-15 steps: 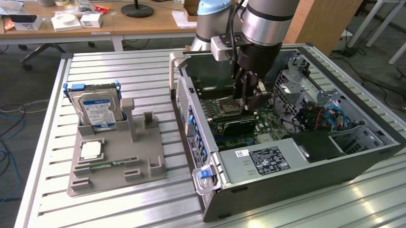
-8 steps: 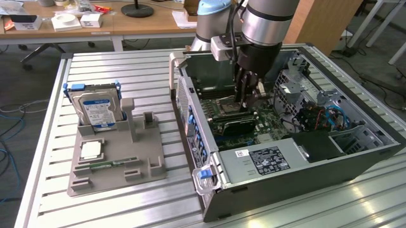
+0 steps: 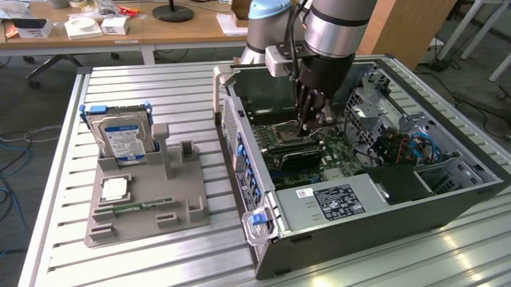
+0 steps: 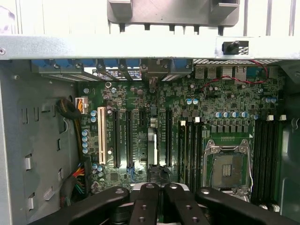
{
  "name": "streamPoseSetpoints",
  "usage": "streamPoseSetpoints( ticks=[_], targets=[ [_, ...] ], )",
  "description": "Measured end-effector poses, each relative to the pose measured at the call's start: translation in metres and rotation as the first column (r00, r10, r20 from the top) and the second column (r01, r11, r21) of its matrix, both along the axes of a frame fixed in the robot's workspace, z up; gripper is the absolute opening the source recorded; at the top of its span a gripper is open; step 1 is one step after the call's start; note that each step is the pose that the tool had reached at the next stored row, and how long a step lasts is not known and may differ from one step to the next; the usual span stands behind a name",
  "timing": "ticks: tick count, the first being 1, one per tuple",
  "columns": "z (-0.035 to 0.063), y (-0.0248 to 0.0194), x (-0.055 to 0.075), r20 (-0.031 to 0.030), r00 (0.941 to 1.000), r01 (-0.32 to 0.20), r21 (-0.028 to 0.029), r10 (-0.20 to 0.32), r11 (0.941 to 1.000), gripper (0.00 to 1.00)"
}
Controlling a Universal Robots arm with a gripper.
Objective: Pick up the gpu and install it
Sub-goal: 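Press down on the gpu until it lock into place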
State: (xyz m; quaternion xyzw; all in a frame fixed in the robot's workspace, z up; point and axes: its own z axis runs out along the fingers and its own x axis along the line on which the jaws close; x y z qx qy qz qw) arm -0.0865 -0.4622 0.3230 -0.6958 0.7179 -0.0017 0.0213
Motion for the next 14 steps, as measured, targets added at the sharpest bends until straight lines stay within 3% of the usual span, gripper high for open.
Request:
streamPoseSetpoints(
  ticks=[6, 10, 14],
  targets=[
    [0.0, 0.0001, -0.001, 0.0001, 1.0, 0.0, -0.0001, 0.0, 1.0, 0.1],
    [-0.0009, 0.0021, -0.009, 0.0004, 1.0, 0.002, 0.0, -0.002, 1.0, 0.1],
    [-0.0073, 0.0041, -0.011, 0.0003, 1.0, 0.004, -0.0002, -0.004, 1.0, 0.1]
  ],
)
